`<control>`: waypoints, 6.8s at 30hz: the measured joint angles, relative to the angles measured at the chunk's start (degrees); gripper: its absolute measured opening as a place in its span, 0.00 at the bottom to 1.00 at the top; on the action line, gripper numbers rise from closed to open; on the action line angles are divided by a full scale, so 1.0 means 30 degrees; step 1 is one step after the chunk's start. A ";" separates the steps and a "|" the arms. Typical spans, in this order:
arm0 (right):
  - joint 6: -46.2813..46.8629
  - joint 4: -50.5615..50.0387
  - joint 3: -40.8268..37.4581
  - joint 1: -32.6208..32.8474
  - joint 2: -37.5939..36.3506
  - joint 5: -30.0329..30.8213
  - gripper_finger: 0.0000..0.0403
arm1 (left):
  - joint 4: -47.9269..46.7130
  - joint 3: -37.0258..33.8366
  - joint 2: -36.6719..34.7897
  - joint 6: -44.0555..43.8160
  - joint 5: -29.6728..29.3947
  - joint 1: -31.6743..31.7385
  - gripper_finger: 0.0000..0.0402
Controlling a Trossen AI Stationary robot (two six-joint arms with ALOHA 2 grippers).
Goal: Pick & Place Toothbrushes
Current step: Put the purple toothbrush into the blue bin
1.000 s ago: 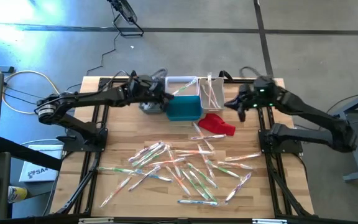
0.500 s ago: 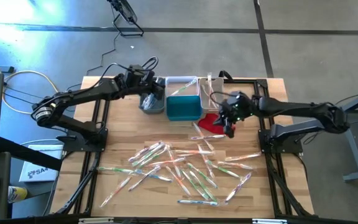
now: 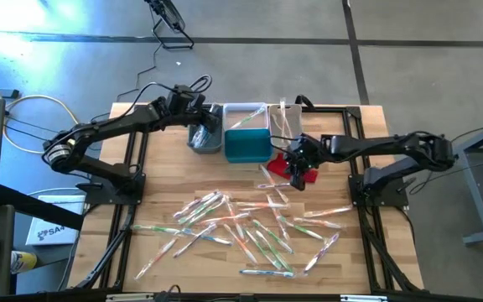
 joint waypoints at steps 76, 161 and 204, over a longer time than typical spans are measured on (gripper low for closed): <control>-0.0505 0.1501 0.0007 0.2098 0.5592 0.1119 0.25 | -0.0646 -0.0004 0.0000 0.0143 0.1590 0.1207 0.05; -0.0866 1.2356 0.4499 -0.1428 0.2929 0.2590 0.09 | -0.0763 -0.0004 -0.1967 0.0002 0.0788 0.3202 0.05; -0.1868 1.0955 0.4519 -0.2273 0.9428 0.3400 0.11 | -0.1645 -0.0004 -0.2164 -0.0003 0.0817 0.3203 0.05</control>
